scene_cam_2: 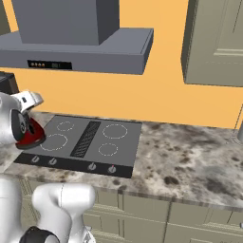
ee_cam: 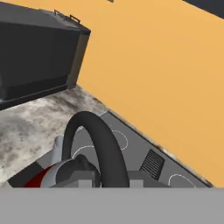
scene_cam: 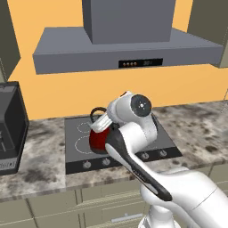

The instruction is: The kettle is done boiling. Turn off the stove, then wait for 300 timesteps before moving the kettle to the dining table.

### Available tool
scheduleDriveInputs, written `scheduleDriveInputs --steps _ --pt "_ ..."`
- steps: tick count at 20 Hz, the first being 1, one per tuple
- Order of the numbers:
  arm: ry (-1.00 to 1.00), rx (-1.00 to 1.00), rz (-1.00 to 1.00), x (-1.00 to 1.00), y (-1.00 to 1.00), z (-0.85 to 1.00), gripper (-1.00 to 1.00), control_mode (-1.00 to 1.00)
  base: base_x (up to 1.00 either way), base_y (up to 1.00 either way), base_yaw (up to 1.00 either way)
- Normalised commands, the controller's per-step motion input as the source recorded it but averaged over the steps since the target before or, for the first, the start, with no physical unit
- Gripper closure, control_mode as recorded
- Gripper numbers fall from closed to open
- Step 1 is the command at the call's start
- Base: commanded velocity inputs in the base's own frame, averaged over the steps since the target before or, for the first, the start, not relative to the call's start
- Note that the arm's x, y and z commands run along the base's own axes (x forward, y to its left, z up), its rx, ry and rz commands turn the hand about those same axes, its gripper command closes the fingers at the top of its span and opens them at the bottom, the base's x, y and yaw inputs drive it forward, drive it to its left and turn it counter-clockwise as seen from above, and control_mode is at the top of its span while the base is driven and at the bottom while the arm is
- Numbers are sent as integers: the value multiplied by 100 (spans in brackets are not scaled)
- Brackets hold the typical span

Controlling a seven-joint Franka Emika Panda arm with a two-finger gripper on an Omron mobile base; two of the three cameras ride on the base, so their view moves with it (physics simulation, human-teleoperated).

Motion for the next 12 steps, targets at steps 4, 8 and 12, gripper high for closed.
scheduleDriveInputs --steps 4,8,12 --pt "-5 17 0 -66 -33 28 100 -100 0 0 0" --pt "-2 18 0 -45 -38 22 100 -100 0 0 0" --pt "0 0 0 0 0 0 100 -100 0 0 0"
